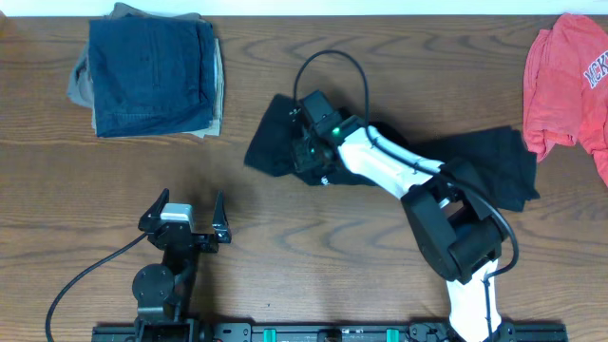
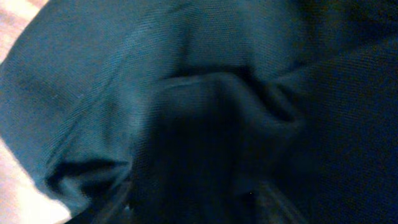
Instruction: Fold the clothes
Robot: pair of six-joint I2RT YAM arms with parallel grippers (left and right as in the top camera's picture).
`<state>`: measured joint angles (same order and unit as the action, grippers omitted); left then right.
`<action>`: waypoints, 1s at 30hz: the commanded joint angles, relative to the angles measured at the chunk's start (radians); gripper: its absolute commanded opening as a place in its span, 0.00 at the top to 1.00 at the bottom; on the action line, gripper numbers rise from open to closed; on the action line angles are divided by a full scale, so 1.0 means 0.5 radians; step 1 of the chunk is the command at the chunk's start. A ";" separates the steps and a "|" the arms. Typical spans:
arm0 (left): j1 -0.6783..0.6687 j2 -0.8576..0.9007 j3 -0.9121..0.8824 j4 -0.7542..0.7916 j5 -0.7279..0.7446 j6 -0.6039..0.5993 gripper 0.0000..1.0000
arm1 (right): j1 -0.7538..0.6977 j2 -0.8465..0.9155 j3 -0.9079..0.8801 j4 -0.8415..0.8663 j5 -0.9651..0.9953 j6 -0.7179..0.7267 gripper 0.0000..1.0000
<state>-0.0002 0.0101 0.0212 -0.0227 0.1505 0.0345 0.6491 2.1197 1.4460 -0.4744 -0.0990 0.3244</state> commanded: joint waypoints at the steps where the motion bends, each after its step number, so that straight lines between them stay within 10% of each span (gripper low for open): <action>1: 0.011 -0.012 -0.034 -0.066 0.029 0.027 0.02 | 0.137 0.043 -0.008 -0.053 -0.233 0.017 0.67; 5: 0.011 -0.012 -0.034 -0.066 0.029 0.027 0.02 | 0.227 0.043 -0.008 -0.101 -0.406 0.025 0.96; 10: 0.011 -0.012 -0.034 -0.066 0.029 0.027 0.02 | 0.266 0.036 0.066 -0.125 -0.657 0.038 0.98; 12: 0.011 -0.012 -0.034 -0.066 0.029 0.027 0.02 | 0.266 0.036 0.143 -0.188 -0.702 0.037 0.89; 17: 0.011 -0.012 -0.034 -0.066 0.029 0.027 0.02 | 0.257 0.036 0.398 -0.454 -0.652 -0.062 0.14; 30: 0.011 -0.012 -0.034 -0.066 0.029 0.027 0.02 | -0.100 0.036 1.129 -1.548 0.434 0.047 0.01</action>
<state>-0.0002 0.0105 0.0212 -0.0223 0.1509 0.0345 0.6659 2.1368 1.9705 -1.2087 -0.0673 0.3077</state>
